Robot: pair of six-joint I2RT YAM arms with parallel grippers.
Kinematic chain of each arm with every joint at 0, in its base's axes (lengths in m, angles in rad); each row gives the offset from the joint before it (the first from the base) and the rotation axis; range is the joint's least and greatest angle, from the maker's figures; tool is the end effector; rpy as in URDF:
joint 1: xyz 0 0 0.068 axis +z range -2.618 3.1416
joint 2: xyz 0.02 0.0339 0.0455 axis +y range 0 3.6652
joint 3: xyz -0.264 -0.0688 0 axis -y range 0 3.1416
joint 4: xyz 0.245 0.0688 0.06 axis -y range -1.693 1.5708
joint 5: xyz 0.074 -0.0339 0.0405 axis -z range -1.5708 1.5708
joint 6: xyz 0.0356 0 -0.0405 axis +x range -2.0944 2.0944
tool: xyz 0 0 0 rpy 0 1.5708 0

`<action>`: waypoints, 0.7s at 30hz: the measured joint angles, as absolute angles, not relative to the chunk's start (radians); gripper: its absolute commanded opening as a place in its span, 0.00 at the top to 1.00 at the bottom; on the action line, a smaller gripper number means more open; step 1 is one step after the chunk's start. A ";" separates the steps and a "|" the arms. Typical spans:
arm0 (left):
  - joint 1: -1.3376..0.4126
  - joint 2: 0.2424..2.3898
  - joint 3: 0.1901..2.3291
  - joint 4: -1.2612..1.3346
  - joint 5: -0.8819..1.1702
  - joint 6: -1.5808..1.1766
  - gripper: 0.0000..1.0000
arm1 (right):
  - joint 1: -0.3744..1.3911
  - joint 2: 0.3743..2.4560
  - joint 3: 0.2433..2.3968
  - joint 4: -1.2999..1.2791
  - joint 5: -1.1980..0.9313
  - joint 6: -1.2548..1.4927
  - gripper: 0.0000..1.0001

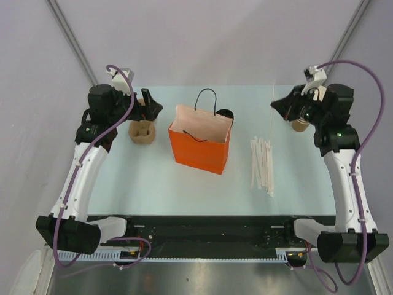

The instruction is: Pack the takeout coffee

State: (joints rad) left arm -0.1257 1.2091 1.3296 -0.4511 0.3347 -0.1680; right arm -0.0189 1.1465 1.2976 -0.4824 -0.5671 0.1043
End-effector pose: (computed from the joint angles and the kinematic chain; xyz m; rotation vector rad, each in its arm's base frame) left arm 0.2608 -0.0447 0.4145 0.1891 1.9063 -0.5165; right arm 0.2432 0.0145 0.4164 -0.2703 1.8721 0.5956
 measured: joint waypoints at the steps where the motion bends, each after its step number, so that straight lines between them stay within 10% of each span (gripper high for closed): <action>1: -0.126 1.209 1.330 -0.451 0.337 -0.168 0.00 | -0.009 1.139 1.337 -0.451 -0.585 0.105 1.00; 21: -0.126 1.196 1.330 -0.450 0.348 -0.183 0.00 | 0.552 1.378 1.642 -0.129 -0.581 -0.067 1.00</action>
State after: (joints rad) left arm -0.1257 1.1965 1.3296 -0.4496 0.3481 -0.1825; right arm 0.5518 1.3785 1.6417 -0.1287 -0.5812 -0.0673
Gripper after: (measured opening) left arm 0.994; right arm 0.017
